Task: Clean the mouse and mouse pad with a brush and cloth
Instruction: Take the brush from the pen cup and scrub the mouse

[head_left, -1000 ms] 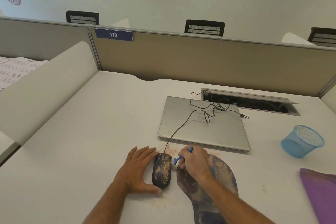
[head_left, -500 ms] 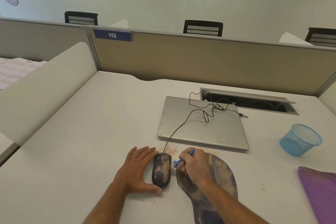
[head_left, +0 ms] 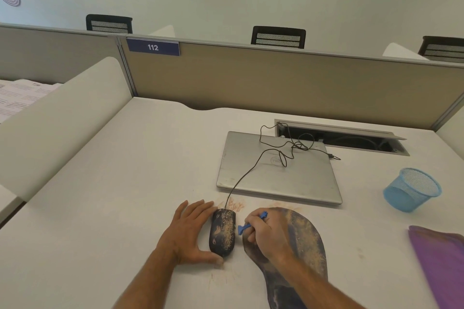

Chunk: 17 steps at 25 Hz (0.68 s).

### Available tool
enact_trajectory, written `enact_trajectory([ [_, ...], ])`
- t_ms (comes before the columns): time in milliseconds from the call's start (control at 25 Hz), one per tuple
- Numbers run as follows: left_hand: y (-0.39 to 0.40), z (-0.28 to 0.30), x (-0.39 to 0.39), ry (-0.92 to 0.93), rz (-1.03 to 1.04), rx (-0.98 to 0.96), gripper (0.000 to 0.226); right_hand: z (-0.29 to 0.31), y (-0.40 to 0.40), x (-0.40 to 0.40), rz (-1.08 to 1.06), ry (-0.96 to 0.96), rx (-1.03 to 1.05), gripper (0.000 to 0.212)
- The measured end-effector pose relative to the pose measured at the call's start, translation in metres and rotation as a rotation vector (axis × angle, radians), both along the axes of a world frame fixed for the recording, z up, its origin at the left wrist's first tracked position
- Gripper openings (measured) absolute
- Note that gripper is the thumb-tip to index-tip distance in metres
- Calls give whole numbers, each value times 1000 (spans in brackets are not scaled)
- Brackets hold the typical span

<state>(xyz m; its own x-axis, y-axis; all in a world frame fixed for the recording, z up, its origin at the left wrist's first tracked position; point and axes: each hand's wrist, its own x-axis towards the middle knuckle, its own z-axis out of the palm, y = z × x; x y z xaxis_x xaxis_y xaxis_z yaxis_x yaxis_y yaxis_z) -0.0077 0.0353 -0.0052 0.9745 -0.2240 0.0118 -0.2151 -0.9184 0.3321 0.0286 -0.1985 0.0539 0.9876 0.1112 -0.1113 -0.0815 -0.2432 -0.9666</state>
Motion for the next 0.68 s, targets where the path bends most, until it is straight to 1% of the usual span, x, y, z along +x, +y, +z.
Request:
enact_trajectory([
  [160,0,-1,1,-4,2,2,132,-1,-3,-5,-2,22,86,21],
  [280,0,-1,1,-6,2,-5,132,-2,-4,-5,19,-1,64,23],
  [360,0,-2,1,-11,3,-8,131,-2,-4,-5,-1,-13,82,21],
  [440,0,-2,1,-14,4,-4,131,-2,-4,-7,39,15,106,22],
  [560,-1,-2,1,-23,2,-6,131,-2,-6,-10,39,-16,111,24],
  [680,0,-2,1,-30,-1,-5,131,-3,-7,-11,67,18,146,23],
])
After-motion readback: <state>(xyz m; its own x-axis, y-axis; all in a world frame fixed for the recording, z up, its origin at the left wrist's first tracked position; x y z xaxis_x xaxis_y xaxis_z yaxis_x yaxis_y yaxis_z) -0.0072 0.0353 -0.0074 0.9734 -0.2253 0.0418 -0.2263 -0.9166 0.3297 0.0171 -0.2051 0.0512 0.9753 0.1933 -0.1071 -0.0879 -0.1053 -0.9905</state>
